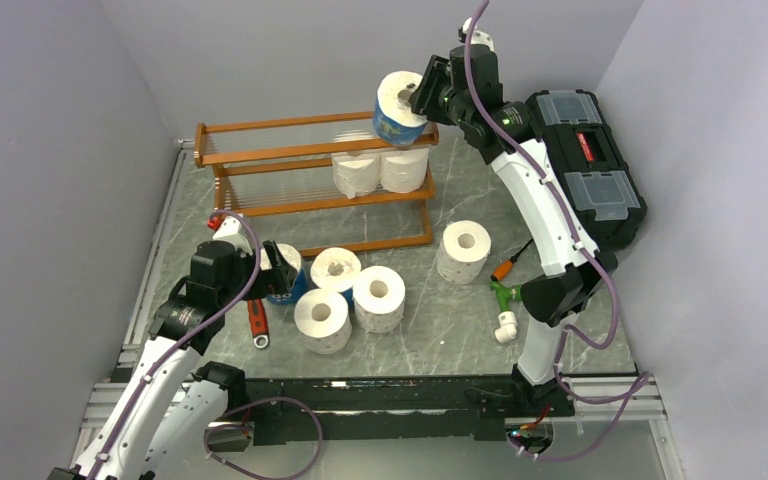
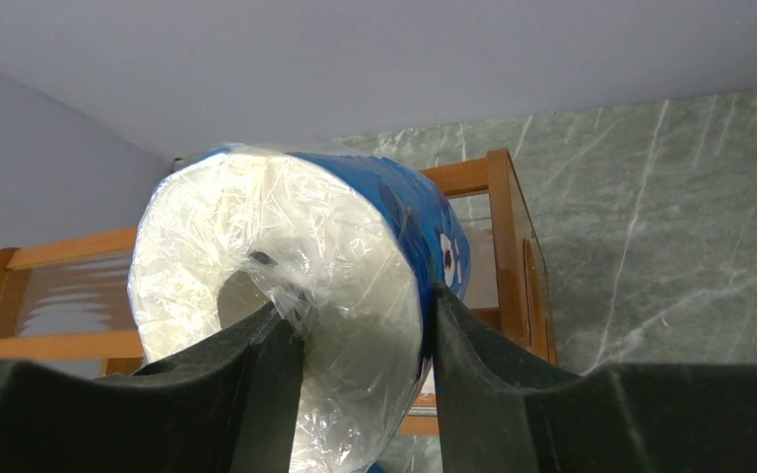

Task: Place and organize the paper towels onto the shelf
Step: Place the paper towel on the shelf.

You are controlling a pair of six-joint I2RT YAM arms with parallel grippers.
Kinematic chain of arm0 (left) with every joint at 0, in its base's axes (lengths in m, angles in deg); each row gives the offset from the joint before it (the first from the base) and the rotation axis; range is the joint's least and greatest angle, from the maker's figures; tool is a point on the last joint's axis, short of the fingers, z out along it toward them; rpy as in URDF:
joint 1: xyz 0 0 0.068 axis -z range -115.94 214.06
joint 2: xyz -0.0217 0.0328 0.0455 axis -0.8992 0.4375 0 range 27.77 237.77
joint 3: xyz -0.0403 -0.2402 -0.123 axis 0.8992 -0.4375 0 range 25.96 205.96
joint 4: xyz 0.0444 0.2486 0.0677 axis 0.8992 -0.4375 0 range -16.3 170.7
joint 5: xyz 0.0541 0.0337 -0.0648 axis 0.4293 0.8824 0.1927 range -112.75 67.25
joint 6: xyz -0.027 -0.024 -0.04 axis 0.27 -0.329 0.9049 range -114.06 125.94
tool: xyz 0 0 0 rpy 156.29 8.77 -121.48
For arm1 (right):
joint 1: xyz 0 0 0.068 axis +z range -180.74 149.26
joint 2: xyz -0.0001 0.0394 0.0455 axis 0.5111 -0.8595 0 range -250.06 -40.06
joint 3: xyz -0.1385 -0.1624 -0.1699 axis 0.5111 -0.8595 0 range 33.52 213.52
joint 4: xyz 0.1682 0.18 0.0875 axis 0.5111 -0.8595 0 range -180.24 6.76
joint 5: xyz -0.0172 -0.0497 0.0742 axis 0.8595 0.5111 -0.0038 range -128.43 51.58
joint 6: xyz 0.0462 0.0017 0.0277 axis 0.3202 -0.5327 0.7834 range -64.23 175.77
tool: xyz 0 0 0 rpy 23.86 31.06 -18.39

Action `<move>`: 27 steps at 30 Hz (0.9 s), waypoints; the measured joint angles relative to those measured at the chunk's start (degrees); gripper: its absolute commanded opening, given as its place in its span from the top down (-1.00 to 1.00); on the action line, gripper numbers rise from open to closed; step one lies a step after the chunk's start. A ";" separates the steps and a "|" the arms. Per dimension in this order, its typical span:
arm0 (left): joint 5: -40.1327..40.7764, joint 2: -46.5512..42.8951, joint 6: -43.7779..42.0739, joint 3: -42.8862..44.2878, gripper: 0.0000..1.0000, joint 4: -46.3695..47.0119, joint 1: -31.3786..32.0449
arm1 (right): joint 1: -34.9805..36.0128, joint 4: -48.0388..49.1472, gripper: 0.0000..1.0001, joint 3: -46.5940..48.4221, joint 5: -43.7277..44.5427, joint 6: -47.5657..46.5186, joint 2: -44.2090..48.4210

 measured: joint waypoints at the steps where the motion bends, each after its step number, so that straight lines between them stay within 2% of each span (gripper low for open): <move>1: -0.02 0.00 0.00 0.00 -0.98 -0.02 0.00 | -0.04 0.00 0.21 0.07 -0.02 0.02 -0.07; 11: -0.13 0.00 0.02 0.00 -0.98 -0.02 0.00 | -1.03 0.46 -0.16 2.19 -0.48 1.01 -1.99; 20: -0.17 0.00 0.02 -0.02 -0.98 -0.02 0.00 | -1.40 1.46 -0.24 3.19 -0.72 1.38 -2.21; 27: -0.17 0.00 0.02 -0.02 -0.98 -0.02 0.00 | -1.51 1.86 -0.48 3.21 -1.49 1.68 -2.25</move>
